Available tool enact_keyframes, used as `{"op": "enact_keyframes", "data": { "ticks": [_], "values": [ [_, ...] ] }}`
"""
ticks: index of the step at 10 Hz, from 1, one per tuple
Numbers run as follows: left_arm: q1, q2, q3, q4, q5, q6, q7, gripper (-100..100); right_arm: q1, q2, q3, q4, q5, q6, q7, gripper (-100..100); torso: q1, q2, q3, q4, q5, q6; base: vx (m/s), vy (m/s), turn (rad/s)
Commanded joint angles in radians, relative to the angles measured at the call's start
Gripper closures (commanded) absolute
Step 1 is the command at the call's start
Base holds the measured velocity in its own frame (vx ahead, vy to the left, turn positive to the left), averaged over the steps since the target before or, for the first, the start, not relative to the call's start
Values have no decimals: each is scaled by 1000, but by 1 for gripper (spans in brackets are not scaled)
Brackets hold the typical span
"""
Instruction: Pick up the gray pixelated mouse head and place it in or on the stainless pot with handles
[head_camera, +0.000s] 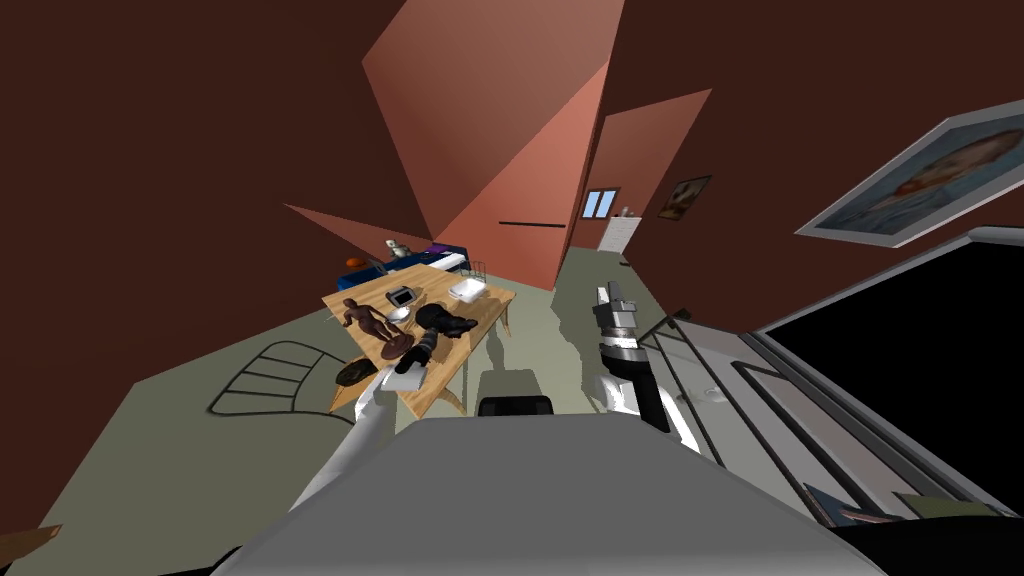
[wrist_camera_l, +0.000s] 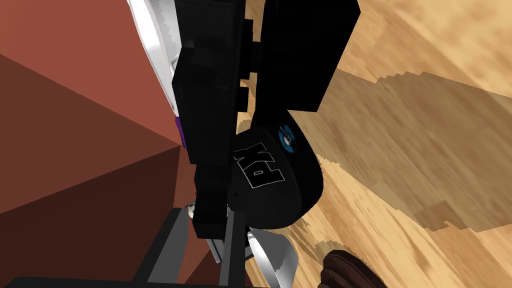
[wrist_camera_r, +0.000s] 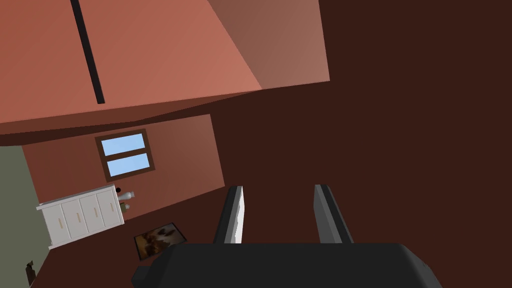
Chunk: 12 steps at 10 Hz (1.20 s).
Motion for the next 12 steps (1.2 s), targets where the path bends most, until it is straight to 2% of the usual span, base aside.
{"op": "enact_keyframes", "data": {
  "ticks": [1, 7, 12],
  "values": [
    [-23, 37, 35, 10, 21, 15, 1, 100, 0, 0, 0, 0, 0, 0, 0, 0, 0, 0, 0, 0, 0, 0, -43, -52, -39],
    [-86, 183, 165, 36, 108, 69, 14, 100, 0, 0, 0, 0, 0, 0, 0, 0, -3, 4, 4, 4, -3, 0, -39, -49, -36],
    [-121, 276, 257, 38, 176, 137, 20, 100, 0, 0, 0, 0, 0, 0, 0, 0, -4, 2, 4, 5, -4, 1, 26, -32, -74]
  ]
}}
